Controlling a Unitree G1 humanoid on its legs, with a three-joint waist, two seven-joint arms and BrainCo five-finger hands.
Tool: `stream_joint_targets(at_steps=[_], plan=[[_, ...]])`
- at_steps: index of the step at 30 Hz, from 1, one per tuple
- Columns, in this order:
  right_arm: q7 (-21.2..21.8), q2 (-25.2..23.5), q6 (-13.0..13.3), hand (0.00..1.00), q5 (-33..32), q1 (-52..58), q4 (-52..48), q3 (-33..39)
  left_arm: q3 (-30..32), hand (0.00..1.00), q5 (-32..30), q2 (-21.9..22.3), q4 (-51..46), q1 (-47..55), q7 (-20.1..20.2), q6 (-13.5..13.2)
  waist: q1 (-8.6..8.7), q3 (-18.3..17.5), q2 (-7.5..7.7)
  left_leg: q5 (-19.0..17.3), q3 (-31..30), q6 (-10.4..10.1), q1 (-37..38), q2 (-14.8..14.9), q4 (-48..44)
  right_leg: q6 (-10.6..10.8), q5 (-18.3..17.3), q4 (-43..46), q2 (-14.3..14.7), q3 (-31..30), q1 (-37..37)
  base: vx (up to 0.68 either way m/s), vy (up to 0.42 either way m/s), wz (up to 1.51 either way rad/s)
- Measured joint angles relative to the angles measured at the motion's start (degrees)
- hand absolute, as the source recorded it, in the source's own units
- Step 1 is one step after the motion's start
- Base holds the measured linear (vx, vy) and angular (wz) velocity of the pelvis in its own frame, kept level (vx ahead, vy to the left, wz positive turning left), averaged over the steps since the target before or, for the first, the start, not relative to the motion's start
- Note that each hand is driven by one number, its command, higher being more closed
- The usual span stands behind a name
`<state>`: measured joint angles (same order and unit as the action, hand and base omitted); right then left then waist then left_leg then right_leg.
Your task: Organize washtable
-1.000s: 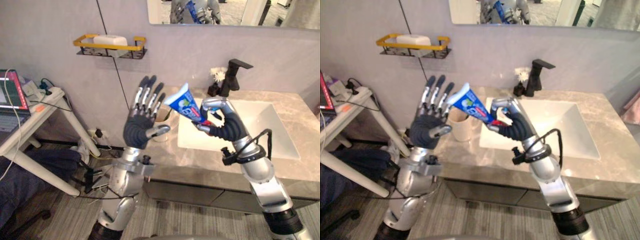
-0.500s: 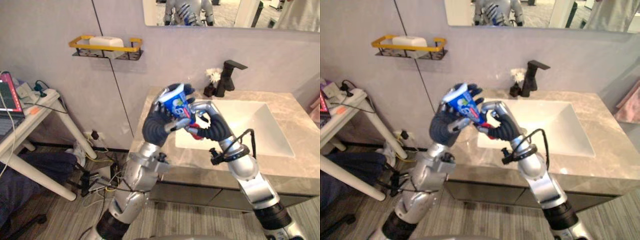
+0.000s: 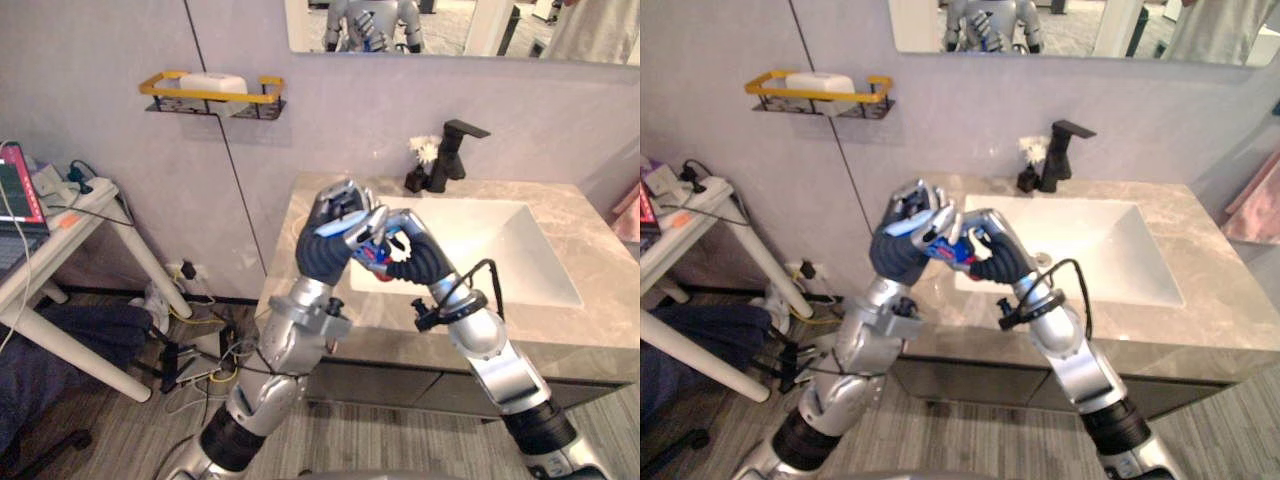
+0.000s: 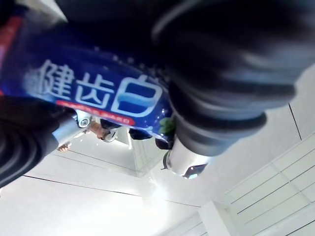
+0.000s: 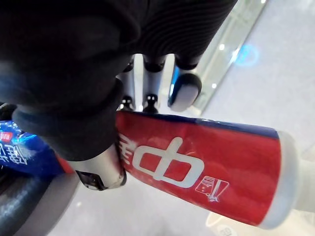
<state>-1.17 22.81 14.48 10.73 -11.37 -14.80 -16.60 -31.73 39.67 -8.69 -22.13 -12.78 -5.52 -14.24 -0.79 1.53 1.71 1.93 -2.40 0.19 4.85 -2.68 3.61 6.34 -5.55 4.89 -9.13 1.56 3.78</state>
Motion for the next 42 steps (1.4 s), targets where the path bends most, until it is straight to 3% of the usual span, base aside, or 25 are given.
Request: stream_joint_targets(at_steps=[10, 13, 17, 19, 23, 26, 34, 37, 42], plan=[[-0.1, -2.0, 0.4, 0.0, 1.7, 4.8, -2.3, 5.7, -0.1, 1.0, -0.6, 0.6, 0.2, 0.0, 0.3, 0.4, 0.1, -0.2, 0.3, 0.0, 1.9, 0.1, 1.8, 0.1, 1.5, 0.1, 0.1, 0.0, 0.1, -1.8, 0.0, -0.01, -0.012, -0.11], [-0.5, -2.4, 0.6, 0.0, 1.7, 7.6, -4.7, 13.2, 1.4, 1.0, -1.3, 0.9, 0.1, 0.2, 0.5, 0.3, 0.75, -0.4, 0.58, 0.0, 2.9, 0.1, 2.0, 0.2, 1.6, 0.3, 0.2, 0.0, 0.2, -2.9, -0.3, -0.02, -0.014, -0.16], [-4.5, -2.6, 0.1, 0.0, 0.9, 9.1, -4.7, 26.7, 6.9, 1.0, -2.2, 0.4, 0.1, 1.3, 0.5, 0.3, 1.82, -0.5, 0.68, -0.1, 4.4, 0.1, 2.0, 0.3, 1.7, 0.4, 0.5, -0.1, 0.5, -4.5, -1.1, -0.04, -0.018, -0.2], [-6.7, -2.7, 0.0, 0.0, 0.3, 10.2, -4.7, 34.1, 10.7, 1.0, -4.0, 0.3, -0.3, 3.2, 0.4, 0.2, 3.29, -0.5, 0.72, -0.2, 4.9, 0.1, 2.0, 0.5, 1.7, 0.4, 0.6, -0.1, 0.7, -4.9, -1.4, -0.05, -0.025, -0.13], [-7.7, -3.5, -0.1, 0.0, -1.2, 15.4, -4.7, 39.9, 11.9, 1.0, -5.8, 0.1, -1.4, 3.4, 0.4, 0.2, 3.53, -0.7, 0.47, -0.3, 6.2, -0.1, 2.0, 0.8, 1.7, 0.4, 0.8, -0.1, 1.1, -6.2, -2.1, -0.04, -0.027, -0.17], [-7.8, -6.9, -0.4, 0.0, -2.7, 18.9, -3.5, 41.6, 12.2, 1.0, -7.2, 0.3, -3.8, 4.9, 0.5, 0.2, 4.49, -1.1, -0.03, -0.4, 6.6, -0.1, 2.0, 0.8, 1.7, 0.5, 1.0, -0.2, 1.1, -6.6, -2.2, -0.02, -0.016, -0.09], [-7.7, -20.6, -4.9, 0.0, -8.1, 32.2, 5.3, 44.6, 13.2, 1.0, -9.6, 1.5, -6.4, 8.0, 0.5, 0.2, 5.06, -2.1, -0.44, -0.8, 8.3, -0.3, 2.0, 1.3, 1.7, 0.5, 1.4, 0.0, 1.3, -8.1, -3.1, -0.03, -0.015, -0.11], [-6.1, -24.1, -6.1, 0.0, -11.6, 36.4, 6.9, 41.3, 14.4, 1.0, -10.9, 3.0, -7.9, 8.3, 0.3, 0.2, 5.03, -2.3, -0.55, -0.9, 9.0, -0.4, 2.3, 1.6, 1.7, 0.5, 1.4, 0.0, 1.6, -8.5, -3.1, -0.02, -0.021, -0.08], [-1.7, -26.0, -6.6, 0.0, -14.3, 39.1, 12.5, 34.7, 15.3, 1.0, -13.3, 3.3, -9.5, 8.2, 0.0, 0.2, 4.94, -2.7, -0.6, -1.2, 9.8, -0.7, 2.6, 2.2, 1.7, 0.4, 1.5, 0.1, 2.2, -9.1, -3.1, -0.03, -0.027, -0.08]])
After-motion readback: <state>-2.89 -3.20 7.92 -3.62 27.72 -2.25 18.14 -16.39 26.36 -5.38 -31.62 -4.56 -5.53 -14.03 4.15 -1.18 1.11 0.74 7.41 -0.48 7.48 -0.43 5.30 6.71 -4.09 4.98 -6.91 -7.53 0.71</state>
